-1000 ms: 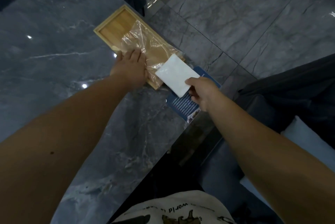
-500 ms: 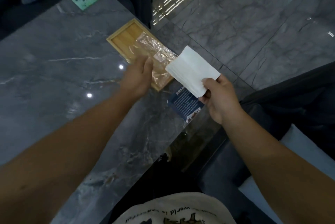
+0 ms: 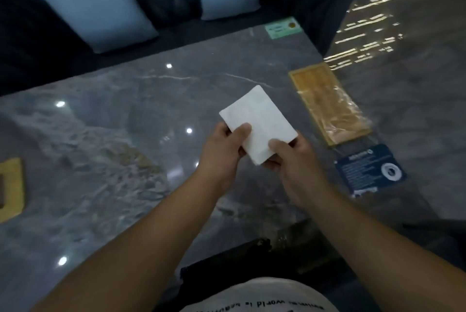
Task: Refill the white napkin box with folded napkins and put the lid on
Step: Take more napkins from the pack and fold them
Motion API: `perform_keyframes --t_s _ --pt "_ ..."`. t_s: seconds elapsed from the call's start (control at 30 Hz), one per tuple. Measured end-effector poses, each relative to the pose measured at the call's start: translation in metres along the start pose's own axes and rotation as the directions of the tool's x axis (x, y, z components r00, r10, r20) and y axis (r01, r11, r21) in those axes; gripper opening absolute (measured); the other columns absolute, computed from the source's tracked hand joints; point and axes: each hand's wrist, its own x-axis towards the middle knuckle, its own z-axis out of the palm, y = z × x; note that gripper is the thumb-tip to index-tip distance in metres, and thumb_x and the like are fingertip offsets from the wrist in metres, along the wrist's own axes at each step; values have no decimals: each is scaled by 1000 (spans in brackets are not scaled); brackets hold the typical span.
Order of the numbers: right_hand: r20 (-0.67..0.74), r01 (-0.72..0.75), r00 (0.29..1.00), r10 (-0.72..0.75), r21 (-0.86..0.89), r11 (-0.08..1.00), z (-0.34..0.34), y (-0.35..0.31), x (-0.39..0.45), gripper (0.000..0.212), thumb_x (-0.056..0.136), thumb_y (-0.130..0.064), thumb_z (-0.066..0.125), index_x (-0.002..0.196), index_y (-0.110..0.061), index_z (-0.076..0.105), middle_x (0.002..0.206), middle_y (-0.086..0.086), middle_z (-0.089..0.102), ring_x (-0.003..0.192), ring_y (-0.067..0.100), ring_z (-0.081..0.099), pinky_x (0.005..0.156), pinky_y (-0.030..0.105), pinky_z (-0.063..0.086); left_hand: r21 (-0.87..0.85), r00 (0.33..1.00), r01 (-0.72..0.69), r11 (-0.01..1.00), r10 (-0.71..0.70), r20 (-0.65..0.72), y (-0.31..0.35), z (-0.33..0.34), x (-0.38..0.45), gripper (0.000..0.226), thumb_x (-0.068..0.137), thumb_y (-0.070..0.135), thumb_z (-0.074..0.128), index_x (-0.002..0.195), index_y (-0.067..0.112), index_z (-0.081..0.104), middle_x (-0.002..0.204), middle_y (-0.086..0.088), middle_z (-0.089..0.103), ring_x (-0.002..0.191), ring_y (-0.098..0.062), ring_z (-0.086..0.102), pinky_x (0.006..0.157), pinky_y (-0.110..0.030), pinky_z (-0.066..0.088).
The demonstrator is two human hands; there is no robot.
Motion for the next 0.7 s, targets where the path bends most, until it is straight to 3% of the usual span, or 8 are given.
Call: perform_keyframes --t_s 0.1,0.2,0.33,0.43,0.5,0.57,0.7 --pt "167 -53 984 69 -98 994 47 22 -11 19 94 -24 53 113 -22 54 117 6 65 104 23 65 79 38 52 10 993 -41 999 41 -106 20 -65 -28 29 97 6 49 125 3 54 120 -16 67 106 -31 66 81 -40 57" --pt "289 -36 952 104 -229 973 96 33 -17 38 92 -37 49 126 -20 51 120 3 63 104 21 62 86 39 48 89 977 -87 992 102 -189 38 -130 -56 29 96 6 52 125 4 54 120 -16 65 108 -32 64 81 -40 55" --pt "495 4 851 178 -344 939 164 52 -28 27 89 -29 58 114 -21 59 109 0 69 92 16 67 80 32 54 246 969 -141 959 184 -162 58 -207 -99 25 94 4 54 118 10 58 113 -10 68 106 -27 65 86 -43 55" --pt "547 56 821 165 -364 930 205 69 -37 30 81 -25 62 110 -19 63 108 3 70 95 20 67 88 42 54 423 964 -205 883 256 -67 68 -256 -126 28 95 4 55 120 14 58 109 -4 70 99 -17 68 84 -35 57" --pt "569 77 807 155 -363 929 226 82 -43 34 80 -19 64 114 -14 61 112 6 67 100 23 65 92 47 51 509 960 -238 827 280 -6 70 -284 -136 29 95 5 56 122 16 57 106 2 69 94 -6 67 79 -25 56" --pt "564 79 809 166 -384 920 242 98 -48 38 83 -9 66 120 -8 58 115 10 65 104 25 63 94 49 49 562 957 -253 787 288 26 67 -308 -142 28 95 7 57 122 16 57 105 4 68 93 -4 66 78 -24 56" --pt "523 124 839 149 -452 884 260 127 -55 26 88 -2 60 113 -11 62 108 4 69 97 17 68 84 36 57 597 956 -234 767 293 -2 47 -344 -143 31 94 17 58 125 20 58 110 6 69 100 -8 66 82 -31 56"
